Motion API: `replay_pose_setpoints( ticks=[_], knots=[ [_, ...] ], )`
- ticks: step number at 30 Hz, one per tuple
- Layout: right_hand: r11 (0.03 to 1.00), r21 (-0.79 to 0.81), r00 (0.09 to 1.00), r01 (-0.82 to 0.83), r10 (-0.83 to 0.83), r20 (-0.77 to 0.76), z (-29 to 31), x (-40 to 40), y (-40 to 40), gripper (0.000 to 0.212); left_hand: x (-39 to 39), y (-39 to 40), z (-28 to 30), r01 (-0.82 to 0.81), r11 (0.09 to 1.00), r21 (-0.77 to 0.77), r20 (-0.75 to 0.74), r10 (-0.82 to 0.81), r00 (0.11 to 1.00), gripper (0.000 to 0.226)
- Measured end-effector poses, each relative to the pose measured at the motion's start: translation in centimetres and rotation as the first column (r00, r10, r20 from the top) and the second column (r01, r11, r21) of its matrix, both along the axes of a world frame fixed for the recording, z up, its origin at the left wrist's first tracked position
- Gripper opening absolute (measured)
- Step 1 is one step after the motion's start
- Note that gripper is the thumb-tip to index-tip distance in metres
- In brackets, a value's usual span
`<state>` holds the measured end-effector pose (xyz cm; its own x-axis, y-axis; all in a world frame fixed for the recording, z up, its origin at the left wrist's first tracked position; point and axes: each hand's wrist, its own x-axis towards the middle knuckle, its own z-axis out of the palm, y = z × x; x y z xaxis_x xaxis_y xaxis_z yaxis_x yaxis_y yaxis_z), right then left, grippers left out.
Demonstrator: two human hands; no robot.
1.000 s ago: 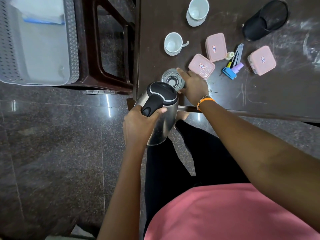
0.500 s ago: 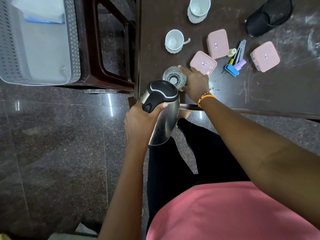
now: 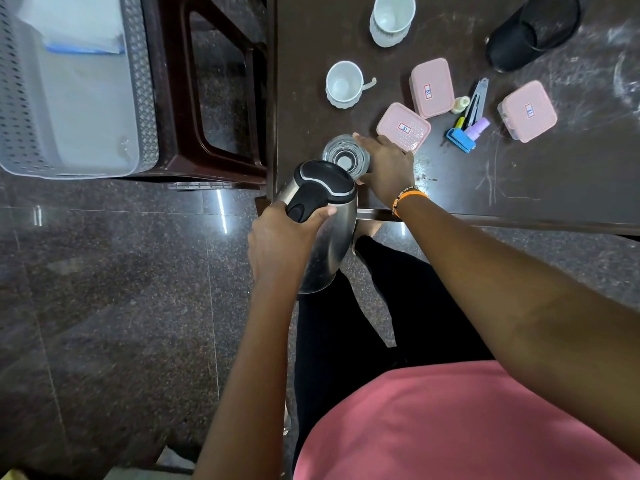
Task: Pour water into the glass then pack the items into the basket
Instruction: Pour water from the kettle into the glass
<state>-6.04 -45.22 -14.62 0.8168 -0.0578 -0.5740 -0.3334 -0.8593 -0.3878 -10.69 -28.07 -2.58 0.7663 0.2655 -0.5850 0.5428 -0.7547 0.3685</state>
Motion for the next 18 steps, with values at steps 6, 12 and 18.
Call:
replay_pose_setpoints(
  ticks=[6, 12, 18],
  knots=[
    [0.999, 0.039, 1.000, 0.027, -0.027, -0.010, -0.02, 0.15, -0.26, 0.073, 0.13, 0.09, 0.24, -0.015, 1.000, -0.021, -0.026, 0.014, 1.000, 0.061],
    [0.987, 0.134, 0.996, 0.088, -0.087, -0.016, 0.05, 0.19, -0.43, 0.073, 0.23, 0.02, 0.33, -0.033, 0.999, -0.007, -0.060, 0.033, 0.998, 0.055],
    [0.970, 0.211, 0.992, 0.123, -0.123, -0.011, -0.56, -0.04, -0.26, 0.069, 0.46, -0.18, 0.62, -0.051, 0.999, 0.014, -0.079, 0.052, 0.996, 0.057]
  ],
)
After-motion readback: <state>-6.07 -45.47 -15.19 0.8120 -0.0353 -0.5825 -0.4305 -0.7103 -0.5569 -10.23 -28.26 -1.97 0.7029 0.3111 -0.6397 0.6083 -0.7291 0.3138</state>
